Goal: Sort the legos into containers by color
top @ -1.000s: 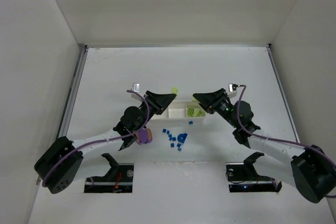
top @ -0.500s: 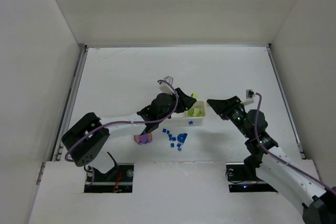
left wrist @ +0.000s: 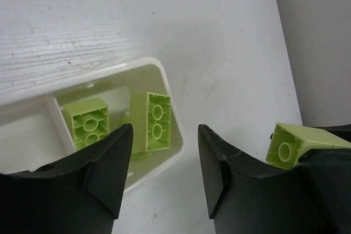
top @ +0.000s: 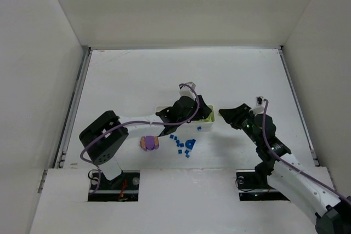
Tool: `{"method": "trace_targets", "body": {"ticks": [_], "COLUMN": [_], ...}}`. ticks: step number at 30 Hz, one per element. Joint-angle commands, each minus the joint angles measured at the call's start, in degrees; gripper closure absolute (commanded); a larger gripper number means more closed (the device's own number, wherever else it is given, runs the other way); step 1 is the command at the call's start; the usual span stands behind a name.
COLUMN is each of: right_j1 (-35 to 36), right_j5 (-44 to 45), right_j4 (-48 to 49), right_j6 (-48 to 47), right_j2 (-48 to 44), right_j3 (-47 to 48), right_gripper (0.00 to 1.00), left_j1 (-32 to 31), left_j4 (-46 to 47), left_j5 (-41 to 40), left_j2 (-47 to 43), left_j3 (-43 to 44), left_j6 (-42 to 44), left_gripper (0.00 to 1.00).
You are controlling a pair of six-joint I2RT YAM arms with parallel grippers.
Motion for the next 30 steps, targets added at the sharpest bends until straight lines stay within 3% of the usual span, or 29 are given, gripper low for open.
{"method": "trace_targets", "body": {"ticks": [1, 13, 23, 30], "right_j1": [0.11, 1.26, 0.9, 1.17], "right_j5": [0.77, -4.84, -9.95, -11.27], "right_j4": [2.24, 14.27, 31.32, 38.54], "right_j6": [-1.56, 4.49, 19.96, 26.82], "right_j2": [1.19, 12.26, 24.3, 29.14], "right_j3": [0.86, 3.5, 4.38, 4.91], "right_gripper": [0.75, 0.72, 0.7, 0.7], "left_j1": [0.45, -0.43, 0.09, 1.41], "left_j4": [0.99, 15.39, 29.37, 34.83], "left_j5": [-1.3, 0.89, 2.48, 2.13], "left_j2": [-2.65, -13.72, -13.37, -13.11], "left_j3": [0.67, -11.45, -17.17, -19.37], "left_j6": [0.65, -9.61, -17.8, -18.95], "left_gripper": [0.5, 0.47, 0.48, 0.5]}}
